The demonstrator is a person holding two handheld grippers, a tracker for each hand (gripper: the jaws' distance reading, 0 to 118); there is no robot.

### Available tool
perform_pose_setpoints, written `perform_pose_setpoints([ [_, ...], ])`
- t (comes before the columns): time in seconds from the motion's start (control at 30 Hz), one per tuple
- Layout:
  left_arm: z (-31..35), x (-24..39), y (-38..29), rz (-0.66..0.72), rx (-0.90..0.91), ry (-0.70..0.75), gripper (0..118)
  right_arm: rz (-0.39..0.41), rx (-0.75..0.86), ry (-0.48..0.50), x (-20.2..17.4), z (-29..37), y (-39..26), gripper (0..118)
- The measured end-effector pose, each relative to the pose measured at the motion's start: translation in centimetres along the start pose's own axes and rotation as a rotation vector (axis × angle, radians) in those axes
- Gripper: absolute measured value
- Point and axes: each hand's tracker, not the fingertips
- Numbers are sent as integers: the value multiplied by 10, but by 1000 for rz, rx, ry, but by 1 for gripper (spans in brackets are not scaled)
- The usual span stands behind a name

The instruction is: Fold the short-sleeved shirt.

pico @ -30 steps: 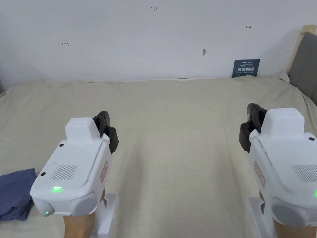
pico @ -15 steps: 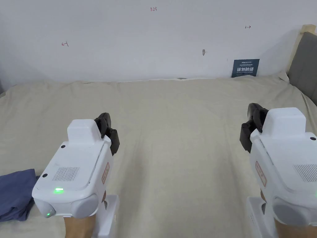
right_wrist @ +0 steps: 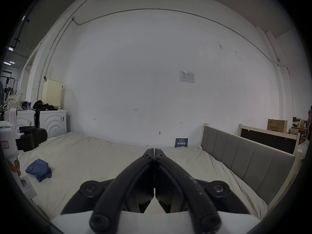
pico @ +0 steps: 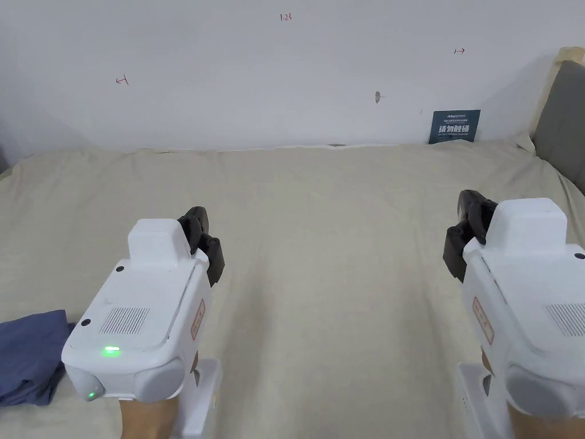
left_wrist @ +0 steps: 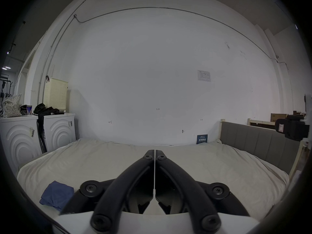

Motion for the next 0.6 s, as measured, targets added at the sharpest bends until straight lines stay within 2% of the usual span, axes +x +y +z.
perform_pose_setpoints([
  [0.07,0,0,0,2,4,4,8,-3,-2,2,0,0,0,3],
  [0.1,1,-1,0,3,4,2,19,-5,-4,1,0,0,0,9],
  [0.13,1,-1,0,5,3,-1,42,-5,-5,0,-1,0,0,19],
  [0.2,0,-2,1,14,-2,-6,74,-10,-14,17,-1,-1,0,34],
  [0.23,0,-3,1,16,1,-7,92,-11,-15,21,-1,-1,0,52],
  [0.27,-1,-3,1,18,-3,-9,103,-11,-15,18,-2,-1,0,70],
  [0.33,-1,-3,1,17,-7,-18,110,-11,-18,19,-3,-3,-1,107],
  [0.37,-1,-2,1,15,-1,-15,110,-14,-21,19,-4,-4,-1,114],
  [0.47,-1,-1,1,8,-1,-8,113,-24,-7,14,-5,-4,-2,118],
  [0.53,-2,-2,0,23,1,8,118,-24,2,-2,-7,-3,-2,118],
  [0.6,-2,-6,1,52,6,0,118,-24,1,-6,-6,-4,-2,118],
])
